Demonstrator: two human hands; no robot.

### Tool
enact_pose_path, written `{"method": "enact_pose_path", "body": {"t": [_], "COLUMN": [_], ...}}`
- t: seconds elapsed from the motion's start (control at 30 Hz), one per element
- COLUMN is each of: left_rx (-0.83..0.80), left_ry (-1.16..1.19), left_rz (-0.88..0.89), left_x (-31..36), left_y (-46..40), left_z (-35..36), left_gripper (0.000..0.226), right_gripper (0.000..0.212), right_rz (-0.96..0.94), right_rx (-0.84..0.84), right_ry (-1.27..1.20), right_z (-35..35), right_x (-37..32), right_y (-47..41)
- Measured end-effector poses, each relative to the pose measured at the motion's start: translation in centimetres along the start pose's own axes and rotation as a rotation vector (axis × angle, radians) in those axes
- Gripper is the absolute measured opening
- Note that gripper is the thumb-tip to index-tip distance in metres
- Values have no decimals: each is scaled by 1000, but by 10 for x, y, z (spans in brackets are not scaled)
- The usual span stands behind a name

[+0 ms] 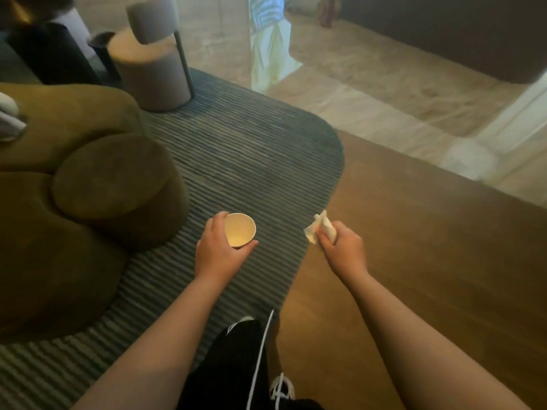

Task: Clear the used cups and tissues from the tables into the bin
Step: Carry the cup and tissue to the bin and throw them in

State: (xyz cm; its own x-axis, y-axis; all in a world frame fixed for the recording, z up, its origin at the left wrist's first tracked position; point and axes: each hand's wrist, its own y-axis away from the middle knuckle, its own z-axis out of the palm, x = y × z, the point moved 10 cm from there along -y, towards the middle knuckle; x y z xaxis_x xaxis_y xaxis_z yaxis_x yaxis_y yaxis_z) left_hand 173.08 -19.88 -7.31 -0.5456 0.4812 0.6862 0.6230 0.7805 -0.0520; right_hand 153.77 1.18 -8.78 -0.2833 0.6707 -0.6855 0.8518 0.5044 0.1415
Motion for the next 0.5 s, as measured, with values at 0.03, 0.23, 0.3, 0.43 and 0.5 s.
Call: {"method": "enact_pose_path", "body": {"t": [0.03,0.23,0.3,0.43,0.5], "left_rx": [13,56,58,12,14], "left_ry": [1,-13,-10,-6,-4], "left_rz": [-9,-50,-54,-88,-75], "left_x": [1,-14,-15,-6,8], "left_y": [-26,-233,-292,-439,-505], "left_z": [4,35,37,41,40], "left_gripper": [82,82,82,82,82], "right_gripper": [17,18,21,24,24], "right_rz": [-14,-58,-72,-31,-32], "right_rx": [-12,-77,-83,-106,-92], "right_ry": [4,-17,-23,-22,-42], "right_z": [4,46,54,63,59], "right_x": [-7,-53,-74,-131,-159], "right_y": [-29,-241,-300,-451,-513]}}
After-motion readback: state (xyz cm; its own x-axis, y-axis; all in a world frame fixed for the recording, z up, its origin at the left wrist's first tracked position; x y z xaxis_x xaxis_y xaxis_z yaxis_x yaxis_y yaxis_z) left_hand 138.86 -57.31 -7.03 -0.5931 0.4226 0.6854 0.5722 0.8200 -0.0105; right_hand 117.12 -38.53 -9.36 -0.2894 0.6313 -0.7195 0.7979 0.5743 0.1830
